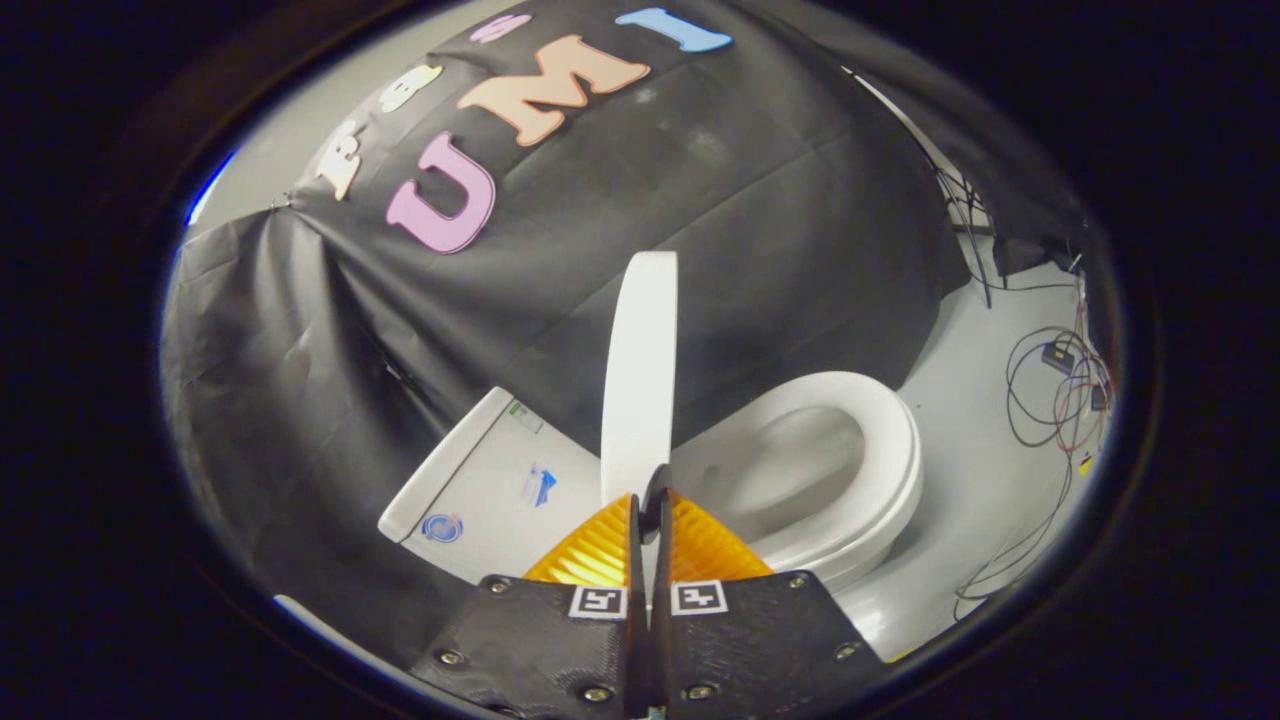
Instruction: Open the toilet lid.
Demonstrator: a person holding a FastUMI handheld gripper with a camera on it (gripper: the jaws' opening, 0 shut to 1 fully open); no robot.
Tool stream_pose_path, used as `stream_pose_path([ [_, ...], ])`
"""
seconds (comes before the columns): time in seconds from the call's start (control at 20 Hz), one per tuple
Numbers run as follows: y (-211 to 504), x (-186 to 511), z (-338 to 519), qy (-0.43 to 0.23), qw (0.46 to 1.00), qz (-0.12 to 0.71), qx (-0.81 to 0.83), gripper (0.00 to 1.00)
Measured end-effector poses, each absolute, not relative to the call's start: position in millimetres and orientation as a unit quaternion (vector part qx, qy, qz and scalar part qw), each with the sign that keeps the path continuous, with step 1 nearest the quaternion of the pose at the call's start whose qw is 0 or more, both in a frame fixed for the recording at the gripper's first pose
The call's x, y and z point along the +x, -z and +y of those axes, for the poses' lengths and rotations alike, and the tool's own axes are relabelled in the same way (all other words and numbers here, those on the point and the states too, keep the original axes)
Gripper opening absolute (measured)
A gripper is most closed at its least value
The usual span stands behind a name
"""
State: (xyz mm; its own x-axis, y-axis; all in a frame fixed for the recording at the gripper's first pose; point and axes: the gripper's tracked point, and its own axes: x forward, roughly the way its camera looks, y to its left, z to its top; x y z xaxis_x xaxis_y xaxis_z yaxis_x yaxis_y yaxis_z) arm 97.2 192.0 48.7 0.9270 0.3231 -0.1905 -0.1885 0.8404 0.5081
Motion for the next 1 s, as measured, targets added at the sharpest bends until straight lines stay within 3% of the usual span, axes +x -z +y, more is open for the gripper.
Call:
stream_pose_path([
  [1.0,-80.8,86.5,257.3,-0.196,0.957,0.083,0.198,0.02],
])
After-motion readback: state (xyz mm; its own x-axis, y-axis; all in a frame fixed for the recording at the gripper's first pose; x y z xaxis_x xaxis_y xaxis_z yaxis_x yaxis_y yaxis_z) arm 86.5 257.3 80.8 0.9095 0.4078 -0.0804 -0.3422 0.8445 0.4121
